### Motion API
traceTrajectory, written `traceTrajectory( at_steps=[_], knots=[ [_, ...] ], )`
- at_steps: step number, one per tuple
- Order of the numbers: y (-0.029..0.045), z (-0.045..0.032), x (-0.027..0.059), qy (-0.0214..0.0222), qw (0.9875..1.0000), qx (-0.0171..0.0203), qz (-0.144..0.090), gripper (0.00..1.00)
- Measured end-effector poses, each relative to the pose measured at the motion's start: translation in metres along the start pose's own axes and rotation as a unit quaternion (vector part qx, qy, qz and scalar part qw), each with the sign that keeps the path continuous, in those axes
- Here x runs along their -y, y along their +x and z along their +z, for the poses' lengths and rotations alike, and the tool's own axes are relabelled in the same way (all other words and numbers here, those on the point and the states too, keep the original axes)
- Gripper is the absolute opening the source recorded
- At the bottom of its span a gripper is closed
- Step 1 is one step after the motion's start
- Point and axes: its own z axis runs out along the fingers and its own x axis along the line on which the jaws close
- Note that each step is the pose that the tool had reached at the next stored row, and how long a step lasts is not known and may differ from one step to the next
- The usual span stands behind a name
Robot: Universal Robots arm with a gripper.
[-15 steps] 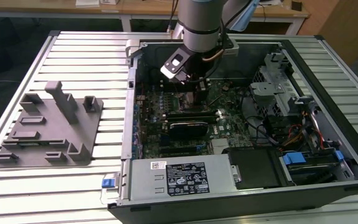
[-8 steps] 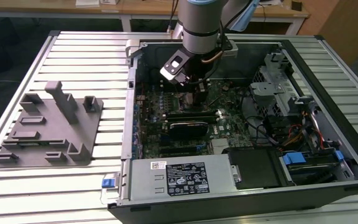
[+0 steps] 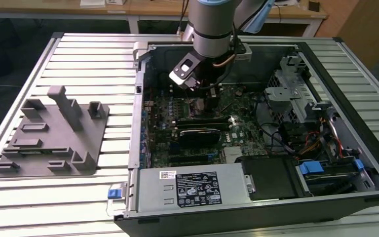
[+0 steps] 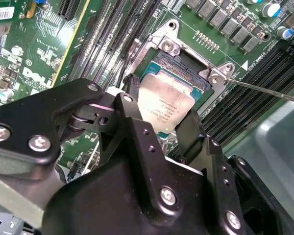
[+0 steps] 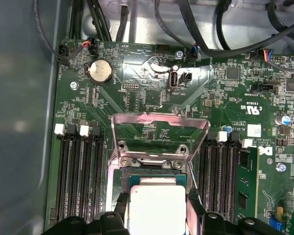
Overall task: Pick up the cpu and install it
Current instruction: 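Place the cpu into insertion slot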
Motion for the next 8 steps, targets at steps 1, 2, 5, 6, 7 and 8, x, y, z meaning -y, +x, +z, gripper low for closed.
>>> traceTrajectory(
  at_steps=[1,2,5,6,7,8],
  knots=[
    [0.0,0.0,0.0,0.0,1.0,0.0,0.001,0.54],
    [0.0,0.0,0.0,0.0,1.0,0.0001,0.001,0.54],
    [0.0001,0.0009,0.0,-0.0002,1.0,-0.0002,0.001,0.54],
    [0.0001,0.0013,0.0,-0.0001,1.0,-0.0001,0.001,0.54],
    [0.0,0.0016,0.0001,0.0,1.0,0.0,0.001,0.54],
    [0.0,0.0018,0.0001,0.0,1.0,0.0,0.001,0.54]
  ],
)
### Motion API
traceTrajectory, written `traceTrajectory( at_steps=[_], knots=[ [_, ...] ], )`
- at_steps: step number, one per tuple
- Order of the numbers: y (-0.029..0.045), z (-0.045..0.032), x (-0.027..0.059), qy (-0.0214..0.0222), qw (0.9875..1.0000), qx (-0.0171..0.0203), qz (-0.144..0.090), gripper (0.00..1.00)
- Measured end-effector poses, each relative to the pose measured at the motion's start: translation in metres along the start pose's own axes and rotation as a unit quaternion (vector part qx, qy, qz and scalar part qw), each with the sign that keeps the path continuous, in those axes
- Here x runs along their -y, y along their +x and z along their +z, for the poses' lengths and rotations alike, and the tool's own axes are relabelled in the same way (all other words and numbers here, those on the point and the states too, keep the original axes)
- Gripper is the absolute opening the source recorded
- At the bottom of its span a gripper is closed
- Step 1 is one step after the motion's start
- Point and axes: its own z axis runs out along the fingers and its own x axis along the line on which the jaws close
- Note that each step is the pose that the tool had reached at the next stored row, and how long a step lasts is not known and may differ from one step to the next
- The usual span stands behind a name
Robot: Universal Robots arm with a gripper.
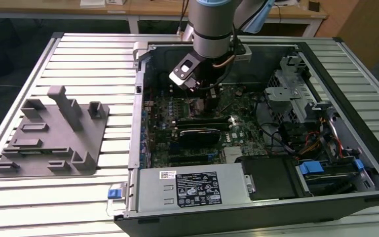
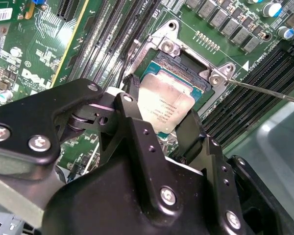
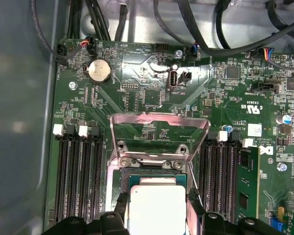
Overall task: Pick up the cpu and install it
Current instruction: 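Place the cpu into insertion slot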
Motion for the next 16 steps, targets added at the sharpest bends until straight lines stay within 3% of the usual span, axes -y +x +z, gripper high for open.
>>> traceTrajectory(
  at_steps=[16],
  knots=[
    [0.0025,0.0047,0.0029,0.0,1.0,0.0,0.0,0.54]
  ],
)
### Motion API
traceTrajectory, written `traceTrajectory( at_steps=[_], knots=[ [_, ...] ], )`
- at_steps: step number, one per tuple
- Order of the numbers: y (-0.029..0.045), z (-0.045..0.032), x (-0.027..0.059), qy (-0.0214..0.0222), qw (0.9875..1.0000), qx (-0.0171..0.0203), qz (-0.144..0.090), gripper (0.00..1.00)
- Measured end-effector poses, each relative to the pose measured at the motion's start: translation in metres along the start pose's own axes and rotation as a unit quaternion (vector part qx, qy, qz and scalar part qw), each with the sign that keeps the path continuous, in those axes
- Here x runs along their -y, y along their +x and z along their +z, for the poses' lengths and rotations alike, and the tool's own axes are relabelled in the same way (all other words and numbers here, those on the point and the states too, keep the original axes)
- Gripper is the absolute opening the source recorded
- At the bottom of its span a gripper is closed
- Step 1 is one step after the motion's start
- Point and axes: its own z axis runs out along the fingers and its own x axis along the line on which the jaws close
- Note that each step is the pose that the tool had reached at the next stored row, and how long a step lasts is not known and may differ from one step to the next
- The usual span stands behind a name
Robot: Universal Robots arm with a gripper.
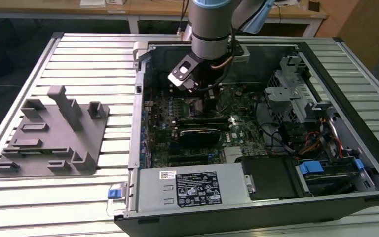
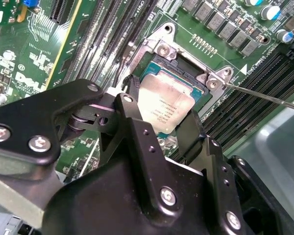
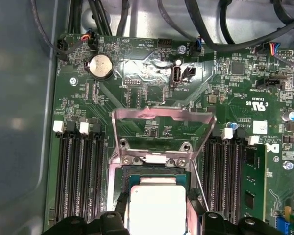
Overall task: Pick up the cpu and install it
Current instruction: 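Place the cpu into insertion slot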
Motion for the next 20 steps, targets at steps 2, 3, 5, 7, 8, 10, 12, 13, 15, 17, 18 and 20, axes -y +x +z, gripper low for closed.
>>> traceTrajectory(
  at_steps=[2,3,5,7,8,10,12,13,15,17,18,20],
  knots=[
    [0.0003,0.0012,0.0001,0.0,1.0,0.0,0.0,0.54],
    [0.0004,0.0019,0.0002,0.0,1.0,0.0,0.0,0.54],
    [0.0005,0.0029,0.0003,0.0,1.0,0.0,0.001,0.54],
    [0.0006,0.0037,0.0003,0.0001,1.0,0.0,0.002,0.54],
    [0.0006,0.004,0.0003,0.0001,1.0,0.0001,0.004,0.54],
    [0.0006,0.0046,0.0004,0.0002,1.0,0.0,0.007,0.54],
    [0.0006,0.0053,0.0004,0.0002,1.0,-0.0002,0.007,0.54],
    [0.0007,0.0058,0.0004,0.0001,1.0,-0.0003,0.007,0.54],
    [0.0007,0.0069,0.0004,0.0003,1.0,-0.0002,0.007,0.54],
    [0.0007,0.0077,0.0005,0.0003,1.0,-0.0002,0.007,0.54],
    [0.0007,0.008,0.0005,0.0003,1.0,-0.0002,0.007,0.54],
    [0.0007,0.0085,0.0005,0.0003,1.0,-0.0002,0.007,0.54]
  ],
)
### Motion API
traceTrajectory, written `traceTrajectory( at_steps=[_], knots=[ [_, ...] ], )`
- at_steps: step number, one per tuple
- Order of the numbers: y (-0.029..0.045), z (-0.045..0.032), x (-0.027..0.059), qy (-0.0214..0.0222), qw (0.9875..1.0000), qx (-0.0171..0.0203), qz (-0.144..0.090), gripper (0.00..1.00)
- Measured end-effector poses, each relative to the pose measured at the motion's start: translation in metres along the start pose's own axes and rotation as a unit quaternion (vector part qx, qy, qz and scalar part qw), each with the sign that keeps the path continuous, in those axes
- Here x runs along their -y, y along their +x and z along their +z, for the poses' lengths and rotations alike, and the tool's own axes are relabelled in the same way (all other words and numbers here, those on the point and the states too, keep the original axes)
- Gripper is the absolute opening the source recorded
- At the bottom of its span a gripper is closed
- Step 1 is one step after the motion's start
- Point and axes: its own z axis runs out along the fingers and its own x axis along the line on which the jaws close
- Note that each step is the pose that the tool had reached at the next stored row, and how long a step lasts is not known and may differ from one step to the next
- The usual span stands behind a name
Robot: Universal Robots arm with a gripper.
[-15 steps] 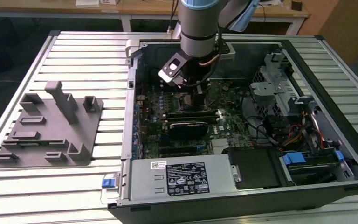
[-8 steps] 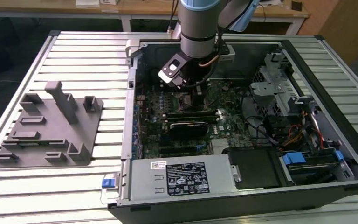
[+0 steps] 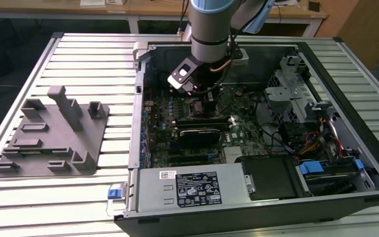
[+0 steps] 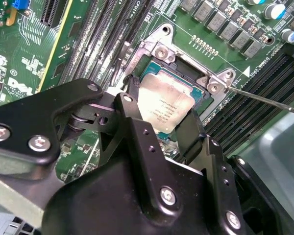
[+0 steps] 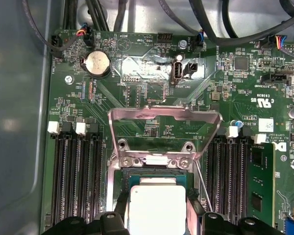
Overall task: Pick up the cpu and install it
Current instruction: 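Place the cpu into insertion slot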
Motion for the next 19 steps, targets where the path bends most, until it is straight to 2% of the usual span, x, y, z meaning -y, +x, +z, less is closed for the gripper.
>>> traceTrajectory(
  at_steps=[19],
  knots=[
    [0.001,0.0015,-0.0007,0.0,1.0,-0.0012,0.002,0.54]
  ],
)
